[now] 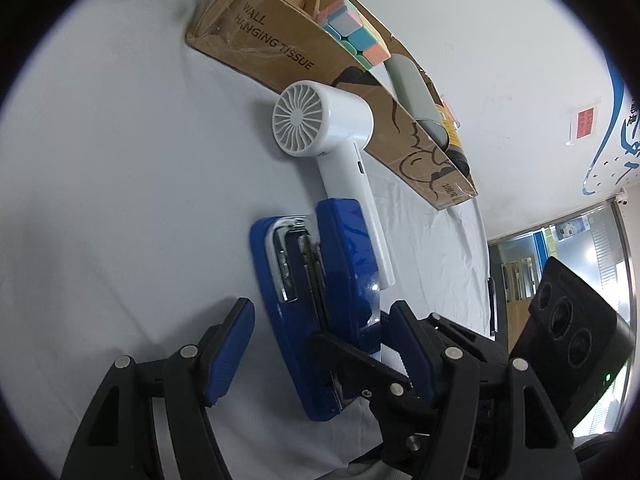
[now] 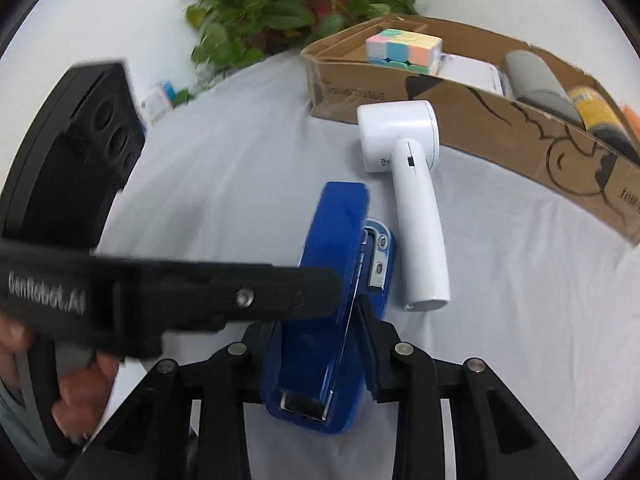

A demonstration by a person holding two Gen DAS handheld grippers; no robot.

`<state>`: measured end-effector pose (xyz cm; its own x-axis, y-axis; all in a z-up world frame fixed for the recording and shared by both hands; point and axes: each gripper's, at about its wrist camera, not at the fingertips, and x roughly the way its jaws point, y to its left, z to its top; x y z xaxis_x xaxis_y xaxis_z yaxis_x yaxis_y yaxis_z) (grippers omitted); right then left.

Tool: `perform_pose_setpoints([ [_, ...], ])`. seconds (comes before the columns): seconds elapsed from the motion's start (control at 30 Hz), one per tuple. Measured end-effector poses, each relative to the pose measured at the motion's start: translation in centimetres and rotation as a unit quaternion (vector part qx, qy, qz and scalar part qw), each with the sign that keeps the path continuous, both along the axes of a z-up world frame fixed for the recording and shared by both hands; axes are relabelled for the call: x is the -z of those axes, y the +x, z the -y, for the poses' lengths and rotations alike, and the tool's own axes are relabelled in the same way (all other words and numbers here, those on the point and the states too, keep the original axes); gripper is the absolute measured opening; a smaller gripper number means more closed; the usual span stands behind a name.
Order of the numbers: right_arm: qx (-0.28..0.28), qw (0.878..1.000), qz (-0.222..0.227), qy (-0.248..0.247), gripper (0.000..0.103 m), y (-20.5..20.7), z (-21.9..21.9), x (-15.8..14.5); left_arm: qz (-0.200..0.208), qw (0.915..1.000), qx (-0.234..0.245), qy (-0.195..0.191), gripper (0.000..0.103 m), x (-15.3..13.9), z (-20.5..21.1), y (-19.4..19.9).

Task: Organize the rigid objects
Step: 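Grasp the blue stapler with the right gripper and lift it, then carry the blue stapler with the right gripper and stand it in the lid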

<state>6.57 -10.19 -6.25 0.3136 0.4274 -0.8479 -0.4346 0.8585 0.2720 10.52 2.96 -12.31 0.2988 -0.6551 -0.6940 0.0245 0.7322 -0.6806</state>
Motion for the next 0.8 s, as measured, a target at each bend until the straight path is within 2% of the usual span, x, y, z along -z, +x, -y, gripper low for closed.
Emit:
perform_pose_setpoints([
  [0.1,0.015,0.998,-0.043,0.049,0.027,0.6,0.9,0.7,0.005,1.0000,-0.007,-0.001,0.067,0.0,-0.2,-0.2],
  [0.17,0.032,0.991,-0.086,0.096,0.028,1.3,1.3,1.2,0.016,0.9995,-0.014,0.023,0.065,-0.3,-0.1,-0.3],
  [0.23,0.042,0.984,-0.115,0.128,0.028,2.1,1.9,1.8,0.024,0.9992,-0.017,0.027,0.062,-0.7,-0.2,-0.3],
  [0.4,0.053,0.981,-0.124,0.143,0.028,2.3,1.9,1.7,0.039,0.9977,-0.014,0.054,0.062,-2.1,-0.1,-0.1],
  [0.5,0.055,0.982,-0.105,0.150,0.028,2.7,1.7,0.0,0.060,0.9963,-0.014,0.060,0.062,-4.1,-0.3,0.3],
  [0.63,0.057,0.983,-0.061,0.162,0.028,2.9,2.9,-5.1,0.117,0.9901,-0.011,0.077,0.061,-9.0,0.3,1.6],
  [0.8,0.069,0.984,0.005,0.162,0.028,7.9,3.4,-10.7,0.192,0.9773,0.012,0.089,0.061,-15.2,1.1,6.6],
])
